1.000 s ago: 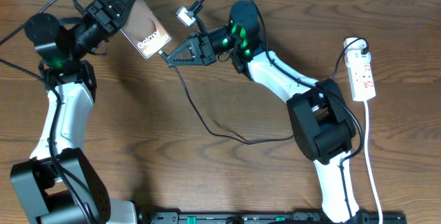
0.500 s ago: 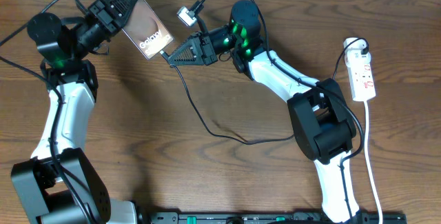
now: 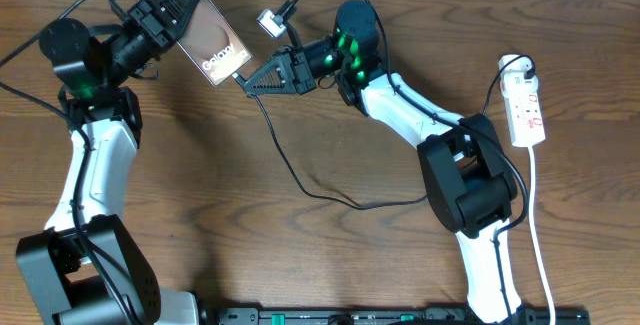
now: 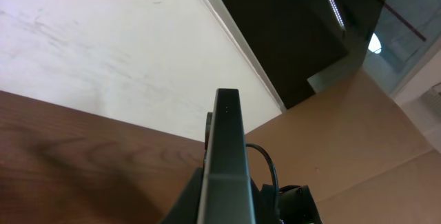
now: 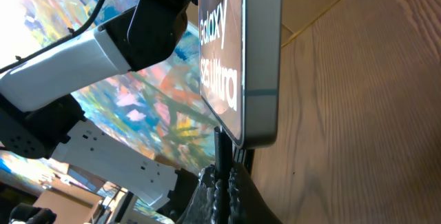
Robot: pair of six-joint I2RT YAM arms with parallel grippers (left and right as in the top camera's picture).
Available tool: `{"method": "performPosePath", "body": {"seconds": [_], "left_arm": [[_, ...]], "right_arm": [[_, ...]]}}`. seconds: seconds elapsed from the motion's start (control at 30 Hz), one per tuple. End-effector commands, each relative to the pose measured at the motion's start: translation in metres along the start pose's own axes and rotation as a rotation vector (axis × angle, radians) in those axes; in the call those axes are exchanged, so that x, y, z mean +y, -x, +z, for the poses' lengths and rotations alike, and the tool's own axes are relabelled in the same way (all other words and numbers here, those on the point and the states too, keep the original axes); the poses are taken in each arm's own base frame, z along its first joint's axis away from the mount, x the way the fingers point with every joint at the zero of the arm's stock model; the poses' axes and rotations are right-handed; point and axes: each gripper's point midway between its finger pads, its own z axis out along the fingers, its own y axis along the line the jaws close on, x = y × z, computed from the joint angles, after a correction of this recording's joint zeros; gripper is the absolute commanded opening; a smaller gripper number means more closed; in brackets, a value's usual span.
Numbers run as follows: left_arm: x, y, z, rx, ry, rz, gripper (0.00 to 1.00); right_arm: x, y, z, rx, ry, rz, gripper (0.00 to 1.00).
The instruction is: Plug charger to phone and switch on socket
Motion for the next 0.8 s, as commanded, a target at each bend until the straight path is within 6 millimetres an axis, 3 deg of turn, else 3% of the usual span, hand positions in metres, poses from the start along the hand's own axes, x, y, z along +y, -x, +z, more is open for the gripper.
{"method": "performPosePath", "body": {"seconds": [0.0,0.77], "left_arm": [[-0.0175,-0.0019,0.0025,0.019,-0.035,0.031,0.07],[-0.0188,-0.0039,0.0049,0.023,-0.038,0.031,0.07]], "right_arm": [[-0.0086,0.0076,-0.0046,-0.051,-0.030,0.004,0.01],[-0.0108,0.0123,-0.0041,-0.078,-0.044,0.003,0.01]]}}
